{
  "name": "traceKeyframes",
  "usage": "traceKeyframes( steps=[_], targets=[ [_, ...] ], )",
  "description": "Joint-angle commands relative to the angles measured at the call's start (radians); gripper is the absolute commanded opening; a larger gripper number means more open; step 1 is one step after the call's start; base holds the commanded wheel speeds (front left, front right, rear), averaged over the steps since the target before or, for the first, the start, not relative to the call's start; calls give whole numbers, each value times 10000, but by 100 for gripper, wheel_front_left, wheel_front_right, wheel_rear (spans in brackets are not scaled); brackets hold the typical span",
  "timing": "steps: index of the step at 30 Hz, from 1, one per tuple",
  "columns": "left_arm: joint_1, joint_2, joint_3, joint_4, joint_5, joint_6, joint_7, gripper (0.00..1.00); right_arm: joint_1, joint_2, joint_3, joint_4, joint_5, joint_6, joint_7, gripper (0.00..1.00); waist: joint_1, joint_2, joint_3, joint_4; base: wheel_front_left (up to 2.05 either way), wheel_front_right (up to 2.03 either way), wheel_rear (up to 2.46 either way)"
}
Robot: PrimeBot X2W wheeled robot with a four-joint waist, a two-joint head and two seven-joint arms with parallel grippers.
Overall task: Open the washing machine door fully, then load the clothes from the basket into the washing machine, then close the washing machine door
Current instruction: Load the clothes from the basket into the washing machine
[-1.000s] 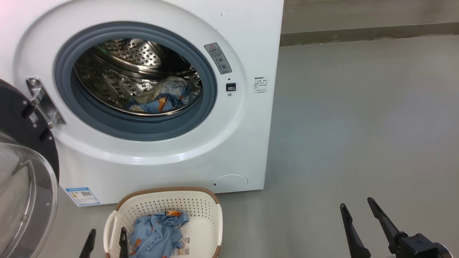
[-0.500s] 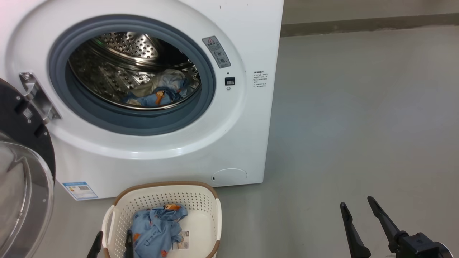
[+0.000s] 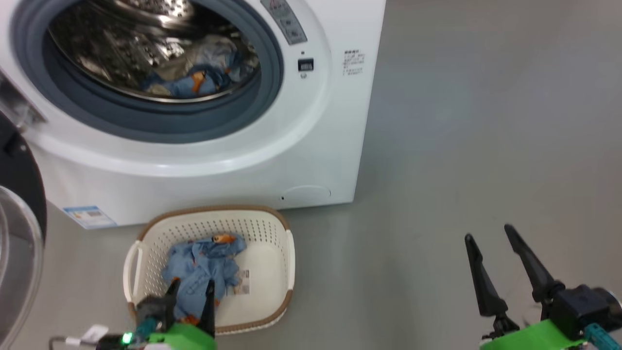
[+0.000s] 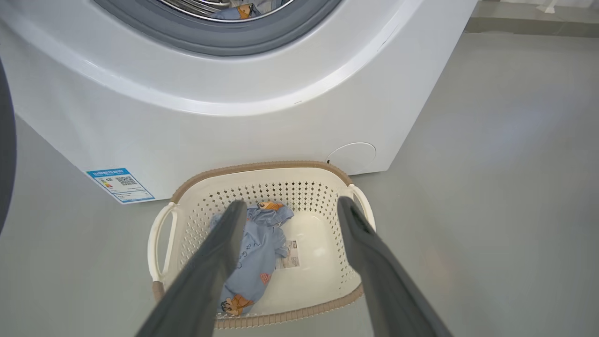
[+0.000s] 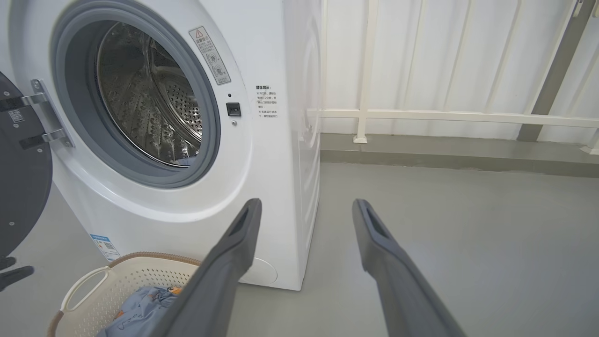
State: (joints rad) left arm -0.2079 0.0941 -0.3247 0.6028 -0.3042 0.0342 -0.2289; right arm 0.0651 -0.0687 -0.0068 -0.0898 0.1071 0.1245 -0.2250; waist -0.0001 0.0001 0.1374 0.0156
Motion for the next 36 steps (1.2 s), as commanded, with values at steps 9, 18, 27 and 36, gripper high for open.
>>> traceKeyframes(
  steps=[9, 18, 27, 36],
  targets=[
    [-3614, -260, 22, 3145, -301, -762, -122, 100, -1569, -235, 422, -653, -102, 62, -235, 100, 1, -1, 3582, -308, 0, 0, 0],
    [-6193, 324, 69, 5650, -384, -1087, 598, 100, -2909, -116, 859, -668, 38, 62, -357, 100, 1, -1, 5752, -972, 0, 0, 0],
    [-7447, 1489, -12, 6615, -205, -406, 1738, 100, -3757, 125, 1194, -880, 412, 62, -365, 100, 1, -1, 7465, -1755, 0, 0, 0],
    [-8316, 2449, -716, 6762, 506, -4, 2562, 100, -4240, 181, 1539, -876, 1070, 62, -366, 100, 1, -1, 8497, -2360, 0, 0, 0]
  ],
)
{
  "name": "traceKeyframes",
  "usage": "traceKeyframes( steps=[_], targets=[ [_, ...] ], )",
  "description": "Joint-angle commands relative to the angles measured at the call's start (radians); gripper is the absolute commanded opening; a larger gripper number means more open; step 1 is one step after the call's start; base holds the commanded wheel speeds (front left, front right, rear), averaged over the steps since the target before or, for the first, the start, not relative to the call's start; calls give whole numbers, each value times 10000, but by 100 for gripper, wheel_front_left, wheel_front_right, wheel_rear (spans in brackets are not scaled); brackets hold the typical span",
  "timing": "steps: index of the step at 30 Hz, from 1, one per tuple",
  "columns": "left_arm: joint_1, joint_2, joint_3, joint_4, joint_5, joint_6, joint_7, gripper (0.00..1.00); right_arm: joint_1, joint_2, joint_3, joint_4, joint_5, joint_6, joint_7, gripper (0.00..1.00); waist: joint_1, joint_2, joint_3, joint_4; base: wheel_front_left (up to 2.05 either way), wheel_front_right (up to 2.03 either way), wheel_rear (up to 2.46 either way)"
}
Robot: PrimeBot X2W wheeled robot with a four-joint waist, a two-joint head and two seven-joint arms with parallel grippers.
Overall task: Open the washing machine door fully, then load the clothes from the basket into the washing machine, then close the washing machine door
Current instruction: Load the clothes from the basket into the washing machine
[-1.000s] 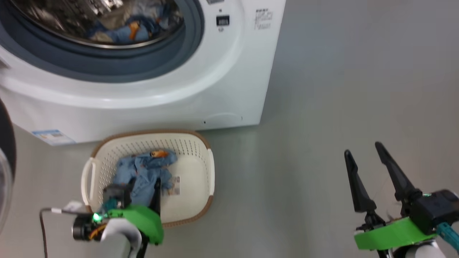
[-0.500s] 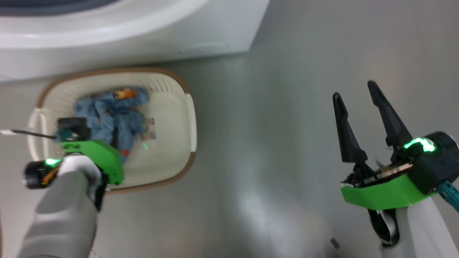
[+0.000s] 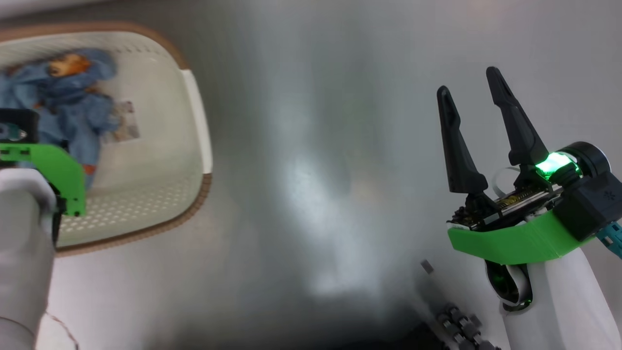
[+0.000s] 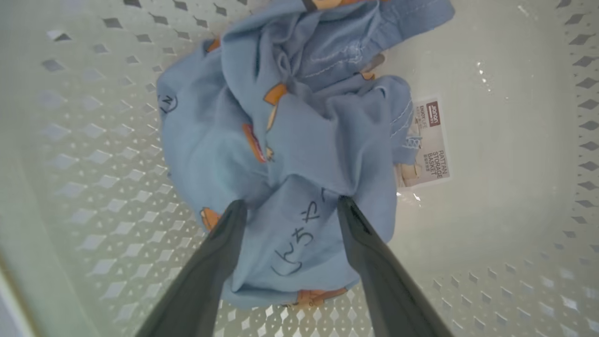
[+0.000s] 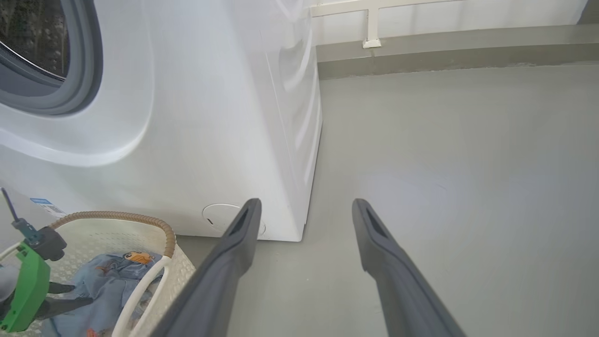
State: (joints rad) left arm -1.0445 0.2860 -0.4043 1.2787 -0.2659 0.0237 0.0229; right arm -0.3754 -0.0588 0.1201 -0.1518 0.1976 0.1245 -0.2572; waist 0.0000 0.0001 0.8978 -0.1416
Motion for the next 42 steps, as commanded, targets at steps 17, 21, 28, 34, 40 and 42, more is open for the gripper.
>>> traceKeyframes(
  steps=[17, 21, 28, 34, 40, 42],
  targets=[
    [-206, 842, -387, 75, 302, 350, 558, 0, 76, 84, 399, -180, 582, 62, -45, 100, 0, -1, 1214, -1155, 0, 0, 0],
    [-94, 699, -335, 81, 144, 392, 438, 0, 65, 85, 316, -150, 501, 62, -45, 100, 0, -1, 1042, -1002, 0, 0, 0],
    [121, 415, -307, 16, -45, 495, -342, 0, 110, 85, 167, -69, 243, 62, -45, 100, 0, -1, 508, -658, 0, 0, 0],
    [654, 175, 10, -190, -465, 688, -1785, 0, 279, 85, 29, 46, -50, 62, -45, 100, 0, -1, -271, -408, 0, 0, 0],
    [1394, -188, 438, -653, -994, 755, -2699, 0, 608, 85, -324, 108, -431, 62, -45, 100, 0, -1, -1097, 72, 0, 0, 0],
    [1706, -288, 548, -994, -1095, 793, -2799, 0, 741, 75, -405, 153, -525, 62, -45, 100, 0, -1, -1404, 238, 0, 0, 0]
  ],
)
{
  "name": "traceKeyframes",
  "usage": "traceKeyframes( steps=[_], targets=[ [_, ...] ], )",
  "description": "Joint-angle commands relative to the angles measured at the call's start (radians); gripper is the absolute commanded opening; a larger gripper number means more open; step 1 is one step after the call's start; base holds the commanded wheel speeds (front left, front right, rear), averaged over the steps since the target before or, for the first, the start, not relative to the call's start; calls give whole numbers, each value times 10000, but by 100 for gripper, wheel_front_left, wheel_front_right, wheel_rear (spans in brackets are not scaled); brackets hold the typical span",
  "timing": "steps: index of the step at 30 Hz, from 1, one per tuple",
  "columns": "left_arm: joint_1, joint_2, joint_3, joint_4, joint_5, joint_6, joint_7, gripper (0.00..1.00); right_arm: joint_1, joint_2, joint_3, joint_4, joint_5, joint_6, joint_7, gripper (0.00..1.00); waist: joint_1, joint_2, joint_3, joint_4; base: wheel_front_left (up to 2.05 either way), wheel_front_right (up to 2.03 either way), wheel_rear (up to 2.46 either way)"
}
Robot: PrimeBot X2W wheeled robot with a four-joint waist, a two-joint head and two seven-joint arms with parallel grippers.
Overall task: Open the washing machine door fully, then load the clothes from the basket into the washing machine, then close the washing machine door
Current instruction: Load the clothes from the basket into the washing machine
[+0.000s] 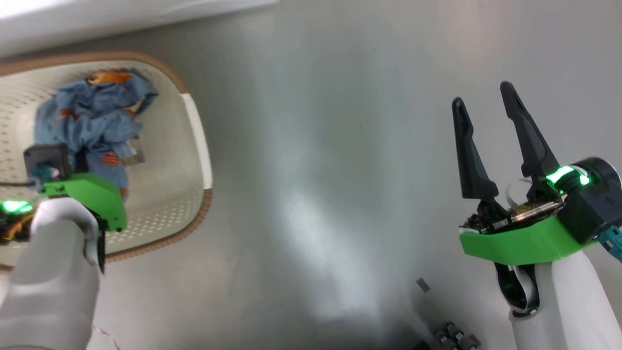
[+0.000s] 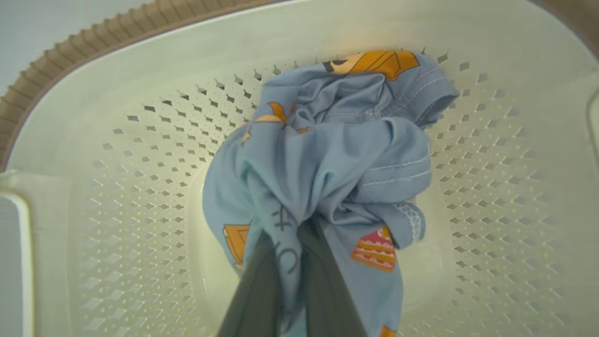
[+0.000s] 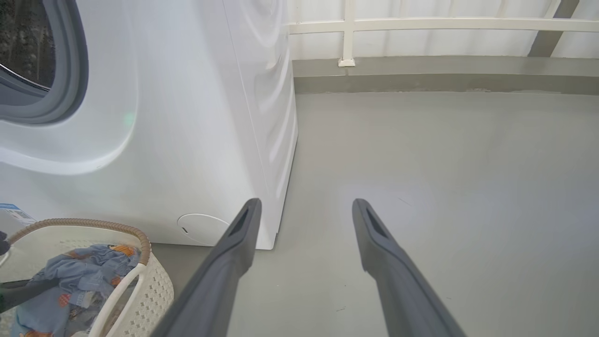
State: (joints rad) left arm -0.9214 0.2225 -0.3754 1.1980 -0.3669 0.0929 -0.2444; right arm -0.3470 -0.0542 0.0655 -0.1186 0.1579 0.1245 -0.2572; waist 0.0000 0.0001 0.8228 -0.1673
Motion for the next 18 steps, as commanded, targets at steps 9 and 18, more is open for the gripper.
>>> traceKeyframes(
  steps=[9, 18],
  targets=[
    [2472, 222, 1115, -3600, -64, 532, -170, 0, 1086, -213, -159, -35, -261, 62, -45, 100, 0, -1, -1876, 1088, 0, 0, 0],
    [5069, -81, 2168, -7286, 592, 672, -172, 0, 1905, -390, -326, 213, -295, 62, -45, 100, 0, -1, -3565, 1533, 0, 0, 0]
  ],
)
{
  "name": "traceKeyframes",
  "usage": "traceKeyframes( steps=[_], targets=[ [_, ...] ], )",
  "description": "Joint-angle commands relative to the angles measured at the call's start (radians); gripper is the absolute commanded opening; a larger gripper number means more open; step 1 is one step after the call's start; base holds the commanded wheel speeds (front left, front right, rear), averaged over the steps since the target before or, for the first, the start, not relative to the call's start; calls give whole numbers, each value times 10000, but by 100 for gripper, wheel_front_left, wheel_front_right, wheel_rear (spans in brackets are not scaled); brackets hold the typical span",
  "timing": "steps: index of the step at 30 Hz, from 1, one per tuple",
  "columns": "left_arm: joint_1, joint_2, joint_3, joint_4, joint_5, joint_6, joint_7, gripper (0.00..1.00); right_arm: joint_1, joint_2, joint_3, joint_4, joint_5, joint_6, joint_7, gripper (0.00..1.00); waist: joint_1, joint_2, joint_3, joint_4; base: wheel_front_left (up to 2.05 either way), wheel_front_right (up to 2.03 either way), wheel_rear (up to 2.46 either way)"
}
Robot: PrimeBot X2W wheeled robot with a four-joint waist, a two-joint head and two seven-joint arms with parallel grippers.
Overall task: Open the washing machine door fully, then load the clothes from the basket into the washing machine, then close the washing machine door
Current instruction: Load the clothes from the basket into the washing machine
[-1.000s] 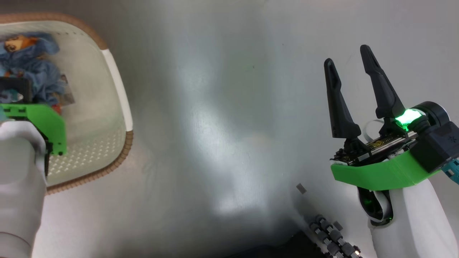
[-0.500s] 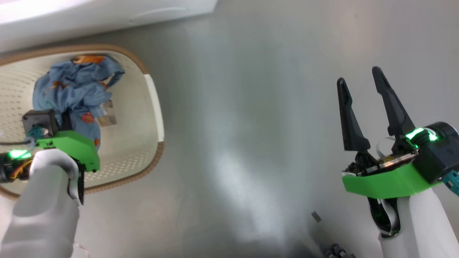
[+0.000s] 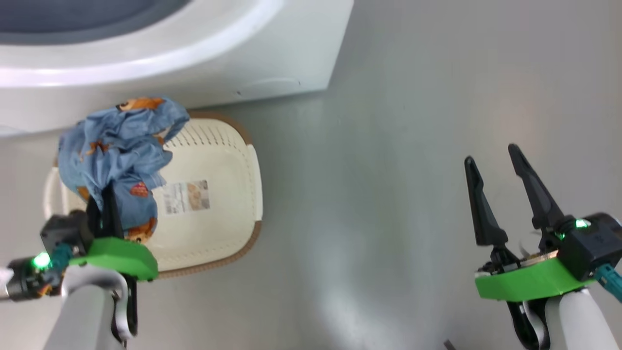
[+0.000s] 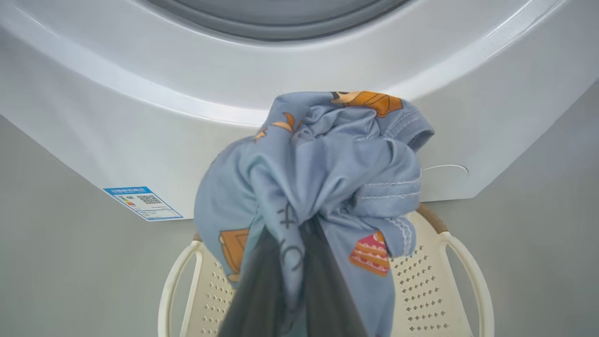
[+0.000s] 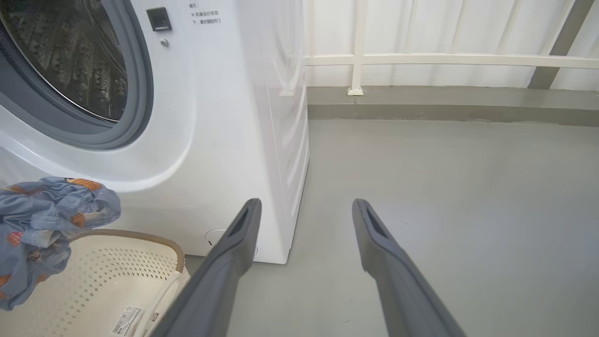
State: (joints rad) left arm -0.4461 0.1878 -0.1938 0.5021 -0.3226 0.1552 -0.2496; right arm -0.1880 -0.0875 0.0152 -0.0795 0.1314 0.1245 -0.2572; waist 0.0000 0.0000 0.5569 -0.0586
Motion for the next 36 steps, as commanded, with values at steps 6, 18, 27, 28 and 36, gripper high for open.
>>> traceKeyframes(
  steps=[6, 18, 27, 28, 36],
  targets=[
    [1536, 43, 747, -1867, 506, -207, -121, 0, 826, -108, 201, 30, -19, 62, -45, 100, 0, 0, -1968, 674, 0, 0, 0],
    [3550, -48, 675, -3562, 1276, -670, -122, 0, 1713, -156, 418, 425, 17, 62, -45, 100, 0, 0, -4024, 960, 0, 0, 0],
    [4394, -57, 541, -4105, 1298, -770, -122, 0, 2290, -161, 478, 519, 2, 62, -21, 100, 0, 0, -5009, 1098, 0, 0, 0],
    [4478, -37, 532, -4164, 1305, -767, -122, 0, 2358, -158, 471, 503, -14, 62, -5, 100, 0, 0, -5109, 1103, 0, 0, 0],
    [5030, 127, 459, -4588, 1312, -700, 61, 0, 2837, -81, 442, 354, -27, 62, 164, 100, 0, 0, -5704, 1130, 0, 0, 0]
  ],
)
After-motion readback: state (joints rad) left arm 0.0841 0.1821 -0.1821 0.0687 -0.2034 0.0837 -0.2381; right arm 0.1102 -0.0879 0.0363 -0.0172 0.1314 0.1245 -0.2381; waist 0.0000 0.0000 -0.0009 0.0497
